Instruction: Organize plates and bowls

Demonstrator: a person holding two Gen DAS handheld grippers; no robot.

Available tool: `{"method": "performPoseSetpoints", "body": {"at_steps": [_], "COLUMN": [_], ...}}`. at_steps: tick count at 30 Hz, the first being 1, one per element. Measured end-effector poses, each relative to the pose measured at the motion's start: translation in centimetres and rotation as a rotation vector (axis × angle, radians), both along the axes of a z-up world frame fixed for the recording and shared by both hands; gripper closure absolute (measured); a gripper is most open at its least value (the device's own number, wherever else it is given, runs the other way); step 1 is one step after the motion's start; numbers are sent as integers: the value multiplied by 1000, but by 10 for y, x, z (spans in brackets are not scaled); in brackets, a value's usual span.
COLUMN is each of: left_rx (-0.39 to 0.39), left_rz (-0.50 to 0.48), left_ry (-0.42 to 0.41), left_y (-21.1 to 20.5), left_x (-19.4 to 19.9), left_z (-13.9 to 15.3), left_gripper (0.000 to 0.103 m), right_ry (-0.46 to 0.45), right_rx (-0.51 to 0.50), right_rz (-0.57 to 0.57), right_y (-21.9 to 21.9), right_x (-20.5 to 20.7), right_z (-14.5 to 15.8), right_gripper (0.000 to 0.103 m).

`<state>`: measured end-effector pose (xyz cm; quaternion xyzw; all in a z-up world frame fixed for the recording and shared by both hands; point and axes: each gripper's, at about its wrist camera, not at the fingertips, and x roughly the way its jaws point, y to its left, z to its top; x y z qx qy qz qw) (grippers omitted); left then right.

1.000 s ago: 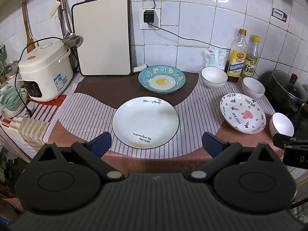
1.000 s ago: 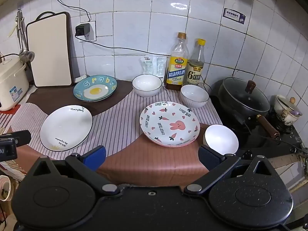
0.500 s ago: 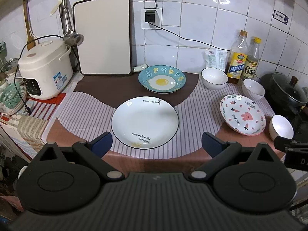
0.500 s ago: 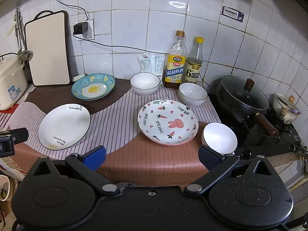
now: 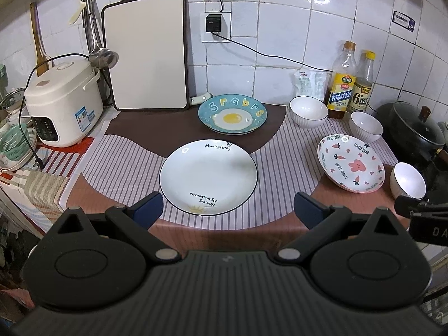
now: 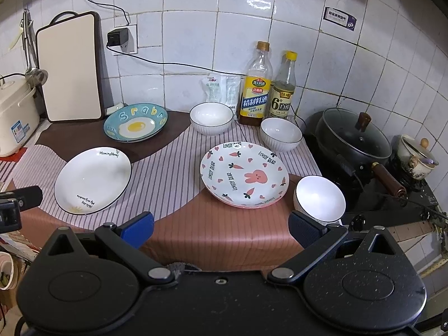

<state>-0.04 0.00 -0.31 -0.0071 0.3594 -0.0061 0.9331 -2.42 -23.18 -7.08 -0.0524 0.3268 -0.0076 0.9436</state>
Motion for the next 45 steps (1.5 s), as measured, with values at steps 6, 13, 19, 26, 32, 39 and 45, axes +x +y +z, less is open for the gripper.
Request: {"method": "performPoseSetpoints", "body": {"at_steps": [6,13,19,26,32,39,45], "left_rx": [-3,-5,-7,-22,-35,-66,-79], "left_rz": [-7,-13,-13,-26,-24,43,67], "left_ry": [-9,-14,-10,0,-90,-110,-69], "left_y": [0,0,0,3,23,63,96], "left_x": [-1,-3,-3,-1,-1,21,48], "left_z": [-2,-6,-7,-9,1,1,-19], "left_gripper": [1,1,1,0,0,3,6], "right_ry": [3,12,21,1,-104,-195,-186], "right_rx": [3,8,7,18,63,253,249], "right_rz": [-1,-3,-5,22,132,305,426], "right_y": [0,-2,-2,-1,9,23,55], "right_x": [0,2,5,2,0,29,67], "right_z": [0,-3,-4,-3,2,-20,-46], "right_gripper": [0,0,0,0,0,0,0]}}
